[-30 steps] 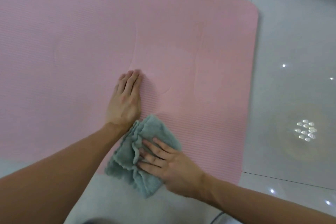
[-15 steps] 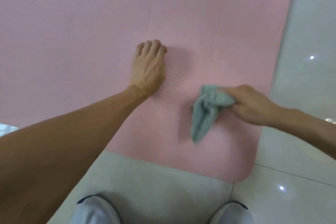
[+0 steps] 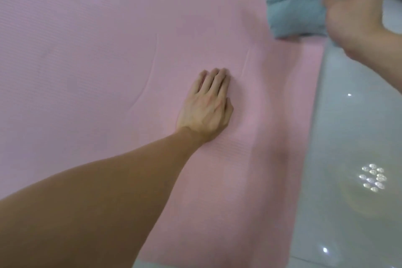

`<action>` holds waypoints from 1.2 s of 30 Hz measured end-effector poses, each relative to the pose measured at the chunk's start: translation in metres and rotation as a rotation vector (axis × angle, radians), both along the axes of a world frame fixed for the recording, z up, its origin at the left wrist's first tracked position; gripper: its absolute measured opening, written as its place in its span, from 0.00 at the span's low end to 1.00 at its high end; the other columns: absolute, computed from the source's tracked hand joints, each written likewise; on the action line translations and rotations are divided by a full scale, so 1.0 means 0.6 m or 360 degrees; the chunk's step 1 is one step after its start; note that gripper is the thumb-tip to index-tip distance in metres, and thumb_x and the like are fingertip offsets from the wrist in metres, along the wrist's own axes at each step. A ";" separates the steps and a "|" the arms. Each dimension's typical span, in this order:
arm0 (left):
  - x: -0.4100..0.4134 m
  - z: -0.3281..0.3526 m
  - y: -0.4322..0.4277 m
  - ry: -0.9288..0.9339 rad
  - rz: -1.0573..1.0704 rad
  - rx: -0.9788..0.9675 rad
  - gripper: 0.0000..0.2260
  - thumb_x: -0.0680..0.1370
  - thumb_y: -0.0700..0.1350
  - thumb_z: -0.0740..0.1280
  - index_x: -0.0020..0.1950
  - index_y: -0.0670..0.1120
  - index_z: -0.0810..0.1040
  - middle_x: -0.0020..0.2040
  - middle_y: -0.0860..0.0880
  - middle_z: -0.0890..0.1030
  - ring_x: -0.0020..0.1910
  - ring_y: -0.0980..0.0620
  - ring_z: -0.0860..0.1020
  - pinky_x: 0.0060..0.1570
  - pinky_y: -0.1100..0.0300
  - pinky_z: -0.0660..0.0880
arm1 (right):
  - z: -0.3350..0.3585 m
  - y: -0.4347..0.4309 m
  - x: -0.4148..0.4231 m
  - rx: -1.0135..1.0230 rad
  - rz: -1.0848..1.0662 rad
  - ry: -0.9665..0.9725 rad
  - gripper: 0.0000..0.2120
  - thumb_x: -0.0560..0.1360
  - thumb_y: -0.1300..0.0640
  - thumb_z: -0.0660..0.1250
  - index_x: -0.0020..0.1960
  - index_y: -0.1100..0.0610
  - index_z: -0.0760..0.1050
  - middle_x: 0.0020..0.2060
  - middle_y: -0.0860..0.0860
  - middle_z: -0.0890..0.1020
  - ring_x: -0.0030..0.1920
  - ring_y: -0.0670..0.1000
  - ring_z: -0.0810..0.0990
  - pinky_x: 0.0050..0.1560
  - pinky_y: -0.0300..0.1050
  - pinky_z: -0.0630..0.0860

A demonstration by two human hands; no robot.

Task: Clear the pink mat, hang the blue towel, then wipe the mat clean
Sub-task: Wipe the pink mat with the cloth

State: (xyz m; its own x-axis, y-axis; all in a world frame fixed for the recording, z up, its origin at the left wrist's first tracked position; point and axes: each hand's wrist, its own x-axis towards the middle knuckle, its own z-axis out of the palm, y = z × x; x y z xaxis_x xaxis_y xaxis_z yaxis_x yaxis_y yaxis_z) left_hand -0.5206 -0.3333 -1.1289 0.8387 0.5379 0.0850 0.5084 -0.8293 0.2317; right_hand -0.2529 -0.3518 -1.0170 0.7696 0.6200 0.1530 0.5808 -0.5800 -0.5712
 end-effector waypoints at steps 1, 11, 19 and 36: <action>0.001 -0.001 0.001 -0.0015 0.0005 0.0004 0.24 0.79 0.47 0.54 0.72 0.36 0.68 0.72 0.41 0.70 0.72 0.42 0.67 0.75 0.47 0.58 | 0.004 0.020 0.013 0.0023 -0.0046 -0.0133 0.20 0.73 0.49 0.58 0.57 0.60 0.77 0.51 0.51 0.82 0.50 0.47 0.76 0.51 0.49 0.72; 0.001 -0.003 0.002 -0.0085 0.0041 0.0015 0.24 0.78 0.47 0.57 0.71 0.36 0.70 0.71 0.41 0.72 0.71 0.42 0.69 0.73 0.46 0.61 | -0.092 0.123 -0.003 -0.0744 0.0226 -0.0259 0.21 0.79 0.61 0.55 0.71 0.56 0.68 0.67 0.61 0.73 0.66 0.64 0.71 0.63 0.58 0.68; -0.001 0.002 0.001 -0.0103 0.0029 -0.0007 0.23 0.79 0.46 0.56 0.71 0.36 0.70 0.71 0.41 0.72 0.71 0.43 0.68 0.73 0.47 0.61 | -0.110 0.063 -0.072 -0.0893 0.0423 -0.0169 0.30 0.78 0.67 0.55 0.78 0.51 0.58 0.78 0.55 0.58 0.75 0.61 0.59 0.75 0.57 0.55; -0.019 0.005 0.005 -0.0121 -0.0201 -0.0057 0.26 0.79 0.49 0.56 0.71 0.34 0.69 0.68 0.35 0.72 0.71 0.38 0.68 0.72 0.43 0.63 | -0.149 -0.191 -0.368 -0.0703 0.0504 -0.0165 0.32 0.72 0.58 0.47 0.75 0.57 0.65 0.73 0.51 0.68 0.77 0.56 0.59 0.75 0.64 0.53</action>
